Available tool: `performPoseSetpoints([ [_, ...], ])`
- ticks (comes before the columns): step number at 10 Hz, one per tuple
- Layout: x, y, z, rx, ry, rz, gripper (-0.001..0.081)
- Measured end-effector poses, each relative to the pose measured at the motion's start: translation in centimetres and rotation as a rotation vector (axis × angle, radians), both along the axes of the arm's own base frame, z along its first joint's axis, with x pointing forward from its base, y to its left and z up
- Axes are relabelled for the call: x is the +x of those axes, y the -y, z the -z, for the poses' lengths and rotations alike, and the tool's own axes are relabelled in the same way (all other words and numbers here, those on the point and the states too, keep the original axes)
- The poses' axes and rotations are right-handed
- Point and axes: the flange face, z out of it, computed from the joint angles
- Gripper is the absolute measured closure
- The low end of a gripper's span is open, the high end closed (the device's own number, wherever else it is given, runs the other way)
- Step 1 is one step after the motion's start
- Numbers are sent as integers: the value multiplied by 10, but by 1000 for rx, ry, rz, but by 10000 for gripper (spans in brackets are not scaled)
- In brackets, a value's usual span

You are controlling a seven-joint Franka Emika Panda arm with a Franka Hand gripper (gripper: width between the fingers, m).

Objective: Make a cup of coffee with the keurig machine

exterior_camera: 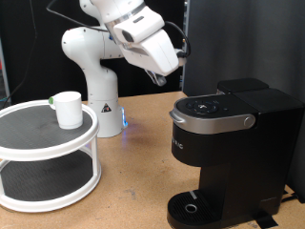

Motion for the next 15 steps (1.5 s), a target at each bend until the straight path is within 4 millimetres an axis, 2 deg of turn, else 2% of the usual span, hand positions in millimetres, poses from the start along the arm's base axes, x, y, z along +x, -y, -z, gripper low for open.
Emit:
performPoseSetpoints([
  [2,-7,7,-19,-16,-105,-75,802],
  [4,-4,9,-20,-18,-121,-73,802],
  [6,5,9,-17,42,4,97,802],
  [8,3,10,-15,137,50,282,802],
  [11,-4,12,-17,159,23,290,802],
  [13,-11,14,-8,70,-48,246,802],
  [15,-25,20,1,-44,-172,169,802],
])
